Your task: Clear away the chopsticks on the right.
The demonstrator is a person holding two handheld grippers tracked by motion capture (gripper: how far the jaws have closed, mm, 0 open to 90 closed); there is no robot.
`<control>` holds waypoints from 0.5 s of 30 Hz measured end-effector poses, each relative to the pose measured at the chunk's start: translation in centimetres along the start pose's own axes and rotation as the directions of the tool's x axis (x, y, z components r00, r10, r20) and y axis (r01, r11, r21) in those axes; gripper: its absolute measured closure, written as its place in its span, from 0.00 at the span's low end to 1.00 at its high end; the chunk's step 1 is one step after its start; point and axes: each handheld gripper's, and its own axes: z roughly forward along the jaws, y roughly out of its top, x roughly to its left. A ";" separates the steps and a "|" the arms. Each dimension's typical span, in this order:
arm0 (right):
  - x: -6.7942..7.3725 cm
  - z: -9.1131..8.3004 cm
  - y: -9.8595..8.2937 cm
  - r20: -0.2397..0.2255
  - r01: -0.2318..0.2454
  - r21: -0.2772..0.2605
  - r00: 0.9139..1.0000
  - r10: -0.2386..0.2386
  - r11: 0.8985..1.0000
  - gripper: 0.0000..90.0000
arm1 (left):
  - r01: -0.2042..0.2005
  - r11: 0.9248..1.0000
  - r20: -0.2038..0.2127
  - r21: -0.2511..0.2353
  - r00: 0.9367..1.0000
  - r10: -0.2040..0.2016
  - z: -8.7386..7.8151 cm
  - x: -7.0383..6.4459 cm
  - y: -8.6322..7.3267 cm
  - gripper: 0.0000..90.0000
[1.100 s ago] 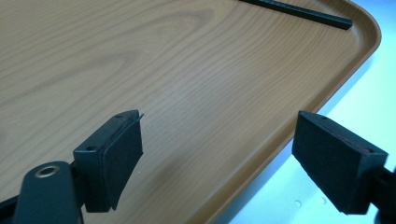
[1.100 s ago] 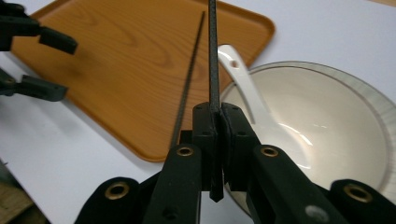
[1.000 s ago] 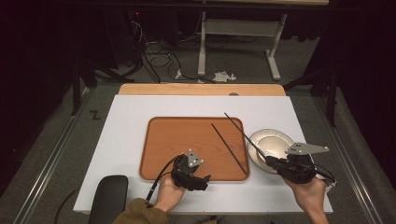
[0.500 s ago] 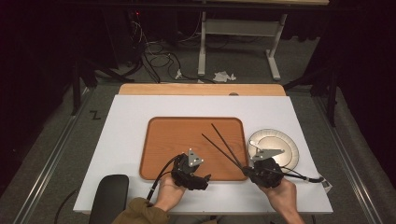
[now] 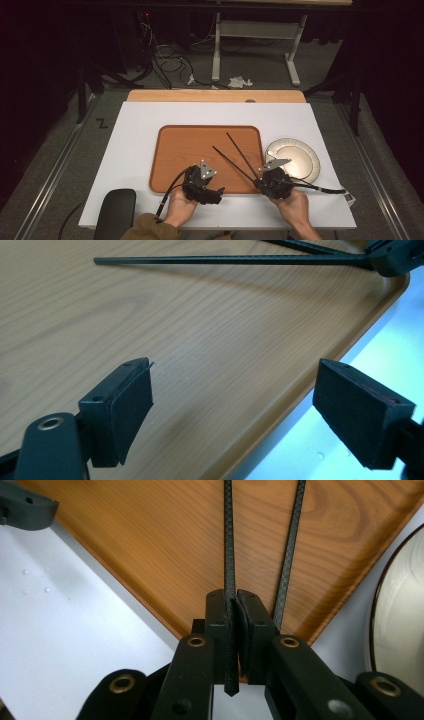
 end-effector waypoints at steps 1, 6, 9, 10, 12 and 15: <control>0.0 0.1 0.0 -0.003 0.006 -0.003 1.000 -0.006 1.000 0.95 | 0.001 1.000 0.000 0.000 1.000 -0.001 0.0 0.0 0.0 0.18; 0.0 0.5 0.1 0.009 0.016 0.029 1.000 -0.016 0.999 0.95 | 0.008 1.000 -0.004 -0.001 1.000 -0.008 -0.2 0.1 -0.2 0.18; -0.1 0.7 0.2 0.002 0.022 0.042 1.000 -0.022 0.999 0.94 | 0.014 1.000 -0.009 -0.004 1.000 -0.014 -0.3 0.2 -0.3 0.18; 0.0 0.7 0.2 0.002 0.017 0.047 1.000 -0.017 0.999 0.94 | 0.016 1.000 -0.010 -0.004 1.000 -0.016 -0.3 0.2 -0.3 0.18; -0.1 0.9 0.3 0.007 0.030 0.054 1.000 -0.030 0.998 0.93 | 0.017 1.000 -0.015 -0.001 1.000 -0.017 -0.4 0.2 -0.4 0.18; -0.2 0.7 0.4 0.009 0.037 0.034 0.999 -0.038 0.999 0.93 | 0.020 1.000 -0.016 -0.002 1.000 -0.020 -0.5 0.3 -0.5 0.18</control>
